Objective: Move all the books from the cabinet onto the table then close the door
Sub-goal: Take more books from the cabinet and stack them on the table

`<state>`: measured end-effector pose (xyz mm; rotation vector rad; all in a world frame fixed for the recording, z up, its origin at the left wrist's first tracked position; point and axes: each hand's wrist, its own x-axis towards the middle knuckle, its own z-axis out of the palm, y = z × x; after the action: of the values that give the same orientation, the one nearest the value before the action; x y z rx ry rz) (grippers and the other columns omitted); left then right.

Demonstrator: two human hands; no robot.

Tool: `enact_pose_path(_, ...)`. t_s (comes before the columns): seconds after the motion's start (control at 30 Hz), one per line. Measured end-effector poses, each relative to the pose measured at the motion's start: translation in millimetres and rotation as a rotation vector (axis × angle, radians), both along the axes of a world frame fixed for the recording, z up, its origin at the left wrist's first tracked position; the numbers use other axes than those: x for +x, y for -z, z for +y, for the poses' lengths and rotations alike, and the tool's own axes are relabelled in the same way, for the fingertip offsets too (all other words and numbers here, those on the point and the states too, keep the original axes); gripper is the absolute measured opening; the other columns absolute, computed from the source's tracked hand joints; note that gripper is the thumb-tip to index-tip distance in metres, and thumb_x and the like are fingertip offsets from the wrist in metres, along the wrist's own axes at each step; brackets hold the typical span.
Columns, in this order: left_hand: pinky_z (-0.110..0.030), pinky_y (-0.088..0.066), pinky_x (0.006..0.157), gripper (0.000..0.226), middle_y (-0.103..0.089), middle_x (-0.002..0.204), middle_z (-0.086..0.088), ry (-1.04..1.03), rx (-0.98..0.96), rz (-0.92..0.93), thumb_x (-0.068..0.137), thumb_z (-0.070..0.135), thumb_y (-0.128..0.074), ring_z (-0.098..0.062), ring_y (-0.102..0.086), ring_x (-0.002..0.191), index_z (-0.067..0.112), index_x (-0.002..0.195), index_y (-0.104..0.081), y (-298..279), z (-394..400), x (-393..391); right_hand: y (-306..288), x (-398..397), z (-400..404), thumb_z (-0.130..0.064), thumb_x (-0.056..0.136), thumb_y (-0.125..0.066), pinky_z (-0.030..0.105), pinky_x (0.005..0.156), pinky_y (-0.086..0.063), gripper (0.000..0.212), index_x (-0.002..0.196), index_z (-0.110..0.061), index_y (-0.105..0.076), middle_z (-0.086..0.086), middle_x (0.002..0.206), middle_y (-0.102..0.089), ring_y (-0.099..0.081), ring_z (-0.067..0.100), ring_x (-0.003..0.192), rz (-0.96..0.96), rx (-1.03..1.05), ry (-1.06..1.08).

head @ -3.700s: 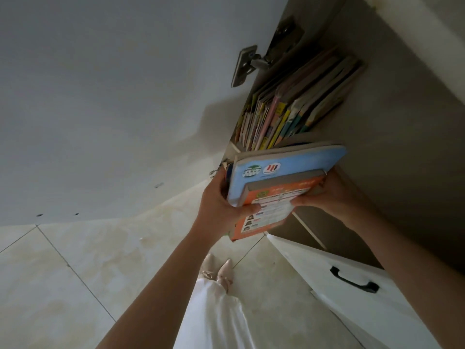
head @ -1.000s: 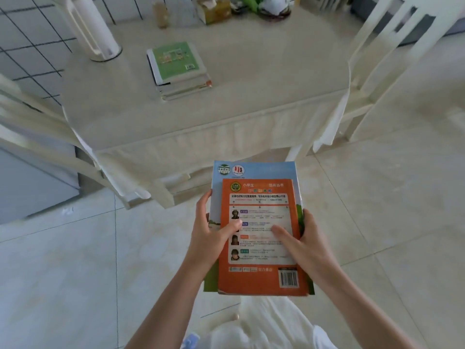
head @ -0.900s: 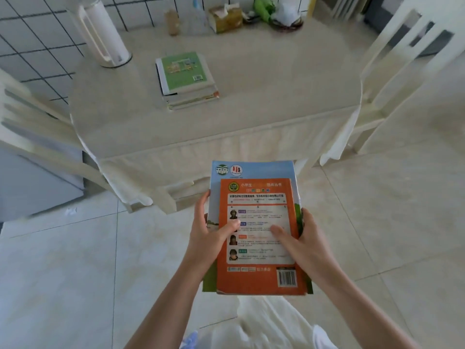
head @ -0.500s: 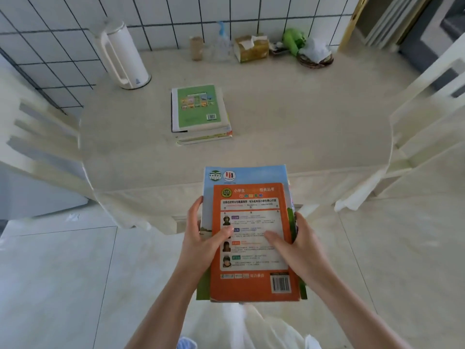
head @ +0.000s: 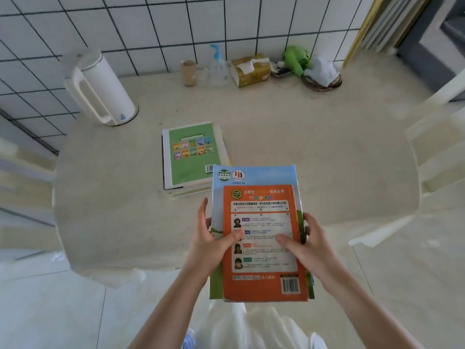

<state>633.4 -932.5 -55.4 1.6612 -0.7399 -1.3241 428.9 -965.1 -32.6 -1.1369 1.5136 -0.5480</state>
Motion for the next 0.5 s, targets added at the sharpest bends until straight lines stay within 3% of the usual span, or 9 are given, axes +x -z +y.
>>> enact_pose_path(0.17,-0.044,-0.059,0.082,0.107,-0.065,0.116,0.004,0.04,0.025,0.004,0.07,0.021,-0.085,-0.015,-0.072,0.092,0.038,0.15,-0.017,10.6,-56.4,5.0,4.4,-3.9,-46.8,-0.019,0.08,-0.074,0.027,0.062,-0.054,0.054,0.119,-0.03,-0.038,-0.015,0.094,-0.058,-0.063,0.006,0.08,-0.01,0.004,0.069)
enact_pose_path(0.3,-0.033,-0.058,0.077,0.104,-0.061,0.118,0.006,0.068,0.022,-0.002,0.071,0.018,-0.084,-0.012,-0.068,0.097,0.032,0.151,-0.018,14.6,-90.3,-3.4,6.4,-16.8,-81.9,-0.012,0.077,-0.077,0.022,0.056,-0.051,0.074,0.134,-0.026,-0.031,-0.014,0.094,-0.057,-0.061,0.004,0.079,-0.002,-0.012,0.066)
enact_pose_path(0.5,-0.023,-0.058,0.067,0.087,-0.061,0.116,0.0,0.086,-0.059,-0.077,0.069,-0.002,-0.083,-0.004,-0.069,0.088,0.024,0.135,-0.034,22.8,-138.9,-25.4,18.8,-38.9,-140.1,-0.001,0.073,-0.077,0.02,0.062,-0.052,0.086,0.134,-0.029,-0.024,-0.013,0.104,-0.055,-0.059,0.004,0.092,0.006,-0.101,-0.06)
